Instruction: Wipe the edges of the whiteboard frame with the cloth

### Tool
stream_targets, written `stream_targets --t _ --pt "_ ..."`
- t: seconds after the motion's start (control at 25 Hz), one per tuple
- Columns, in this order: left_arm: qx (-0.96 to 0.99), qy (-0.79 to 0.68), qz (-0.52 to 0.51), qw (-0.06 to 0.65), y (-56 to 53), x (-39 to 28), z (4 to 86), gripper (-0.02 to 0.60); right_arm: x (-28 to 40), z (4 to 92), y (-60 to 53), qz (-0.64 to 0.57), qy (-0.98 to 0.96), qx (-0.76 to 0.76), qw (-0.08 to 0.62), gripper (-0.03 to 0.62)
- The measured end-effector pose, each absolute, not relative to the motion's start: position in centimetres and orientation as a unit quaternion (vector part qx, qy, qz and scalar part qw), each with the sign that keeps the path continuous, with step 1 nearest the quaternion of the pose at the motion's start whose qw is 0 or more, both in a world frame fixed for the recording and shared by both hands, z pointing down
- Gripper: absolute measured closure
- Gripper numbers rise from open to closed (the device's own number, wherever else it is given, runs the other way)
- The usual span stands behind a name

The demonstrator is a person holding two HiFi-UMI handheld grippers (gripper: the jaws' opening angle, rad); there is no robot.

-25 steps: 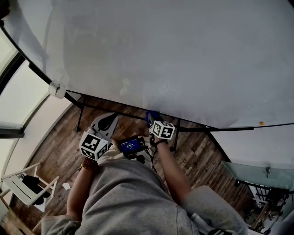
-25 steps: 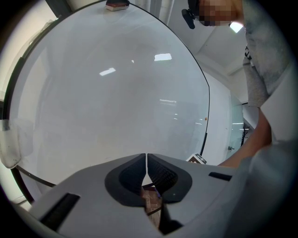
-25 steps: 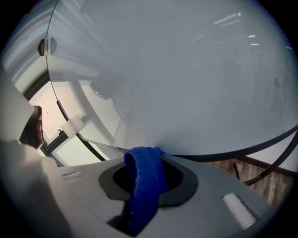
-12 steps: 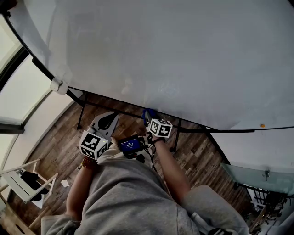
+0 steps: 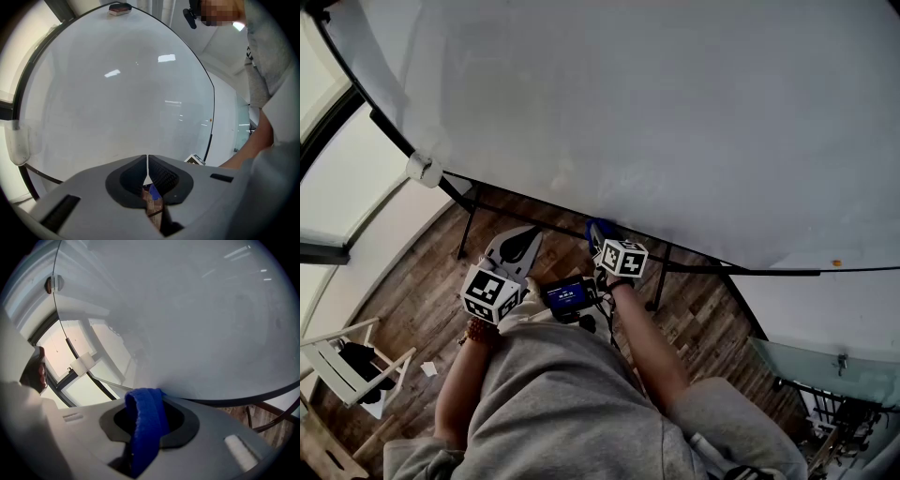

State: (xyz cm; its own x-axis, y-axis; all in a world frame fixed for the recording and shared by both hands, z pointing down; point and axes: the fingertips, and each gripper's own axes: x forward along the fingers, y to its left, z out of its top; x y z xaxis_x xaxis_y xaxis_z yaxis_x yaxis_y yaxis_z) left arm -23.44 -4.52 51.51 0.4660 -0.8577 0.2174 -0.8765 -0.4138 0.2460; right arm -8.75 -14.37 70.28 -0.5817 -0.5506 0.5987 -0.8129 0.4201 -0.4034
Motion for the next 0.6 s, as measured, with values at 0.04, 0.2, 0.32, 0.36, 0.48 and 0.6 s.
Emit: stream_targets --t 0.04,0.2,0.32,0.36,0.48,0.6 --pt "0.840 -0.516 0.028 0.164 -4.5 -23.4 51.5 0.563 -8.9 70.2 -14.4 0.343 -0.821 0.414 0.191 0.490" --pt "0.840 -0.517 0.029 0.166 -4.4 -23.4 51.7 0.563 -9.8 70.3 -14.4 0.343 -0.826 0.403 0.193 0.488" --pt "0.838 -0.519 0.028 0.166 -4.3 -23.6 51.7 0.563 -10.4 70.3 -14.4 0.342 -0.830 0.393 0.197 0.488" --pt "0.837 -0.521 0.028 0.166 -4.2 -23.7 51.8 0.563 -10.6 70.3 -14.3 0.343 -0.831 0.390 0.197 0.488" --pt "0.833 -0.527 0.028 0.167 -4.1 -24.2 51.9 0.563 -11.5 70.4 -14.4 0.343 -0.836 0.379 0.198 0.488" --pt "0.829 -0.533 0.027 0.168 -4.0 -24.7 51.9 0.563 -12.2 70.4 -14.4 0.345 -0.839 0.373 0.197 0.488"
